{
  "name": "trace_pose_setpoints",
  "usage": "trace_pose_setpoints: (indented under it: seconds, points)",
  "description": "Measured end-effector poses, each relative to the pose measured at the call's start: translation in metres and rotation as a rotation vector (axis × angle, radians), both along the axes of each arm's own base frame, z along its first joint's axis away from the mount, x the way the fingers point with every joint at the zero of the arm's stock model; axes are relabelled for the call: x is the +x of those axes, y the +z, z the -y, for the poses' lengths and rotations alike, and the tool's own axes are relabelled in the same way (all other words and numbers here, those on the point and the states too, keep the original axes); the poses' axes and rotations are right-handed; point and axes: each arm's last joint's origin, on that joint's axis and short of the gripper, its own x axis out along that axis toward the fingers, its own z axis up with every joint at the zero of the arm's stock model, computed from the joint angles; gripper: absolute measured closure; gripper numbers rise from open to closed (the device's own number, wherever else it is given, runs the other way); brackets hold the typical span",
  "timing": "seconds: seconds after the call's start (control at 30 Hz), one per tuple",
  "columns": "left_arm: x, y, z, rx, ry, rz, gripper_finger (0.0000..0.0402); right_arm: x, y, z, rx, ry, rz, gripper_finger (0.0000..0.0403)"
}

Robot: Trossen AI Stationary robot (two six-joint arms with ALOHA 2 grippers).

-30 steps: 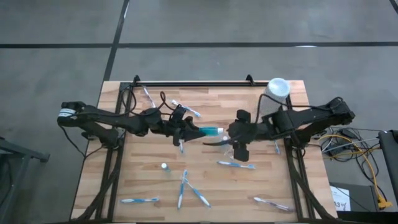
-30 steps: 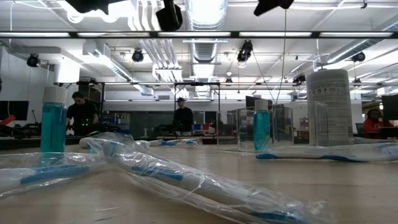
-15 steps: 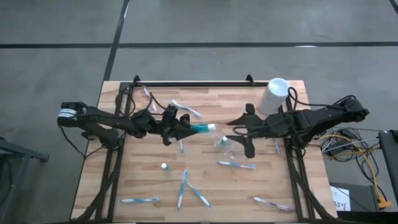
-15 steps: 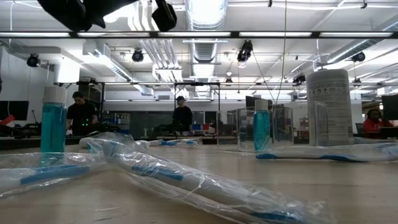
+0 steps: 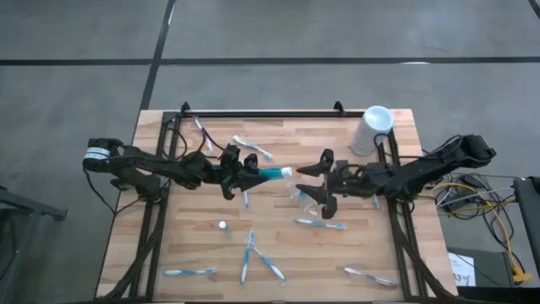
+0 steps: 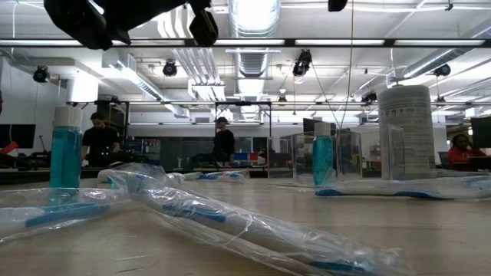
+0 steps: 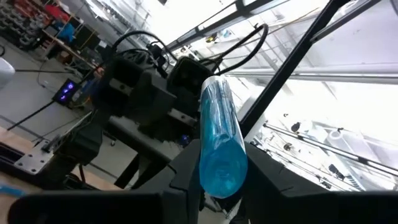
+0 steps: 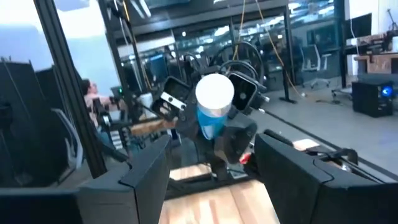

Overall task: Pick & Place toothbrushing station
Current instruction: Put the blue mouthwash into the middle section of the transparent organizer

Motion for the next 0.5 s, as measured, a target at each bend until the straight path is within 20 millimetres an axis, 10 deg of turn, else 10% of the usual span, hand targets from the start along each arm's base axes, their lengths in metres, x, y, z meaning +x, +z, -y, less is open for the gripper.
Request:
trace_pose_setpoints:
  seconds: [0.5]
  points:
    - [0.009, -0.01, -0.003, -0.013, 0.019, 0.086, 0.0309, 0.015, -0.008, 0.0, -0.012, -0.121, 0.102, 0.0179]
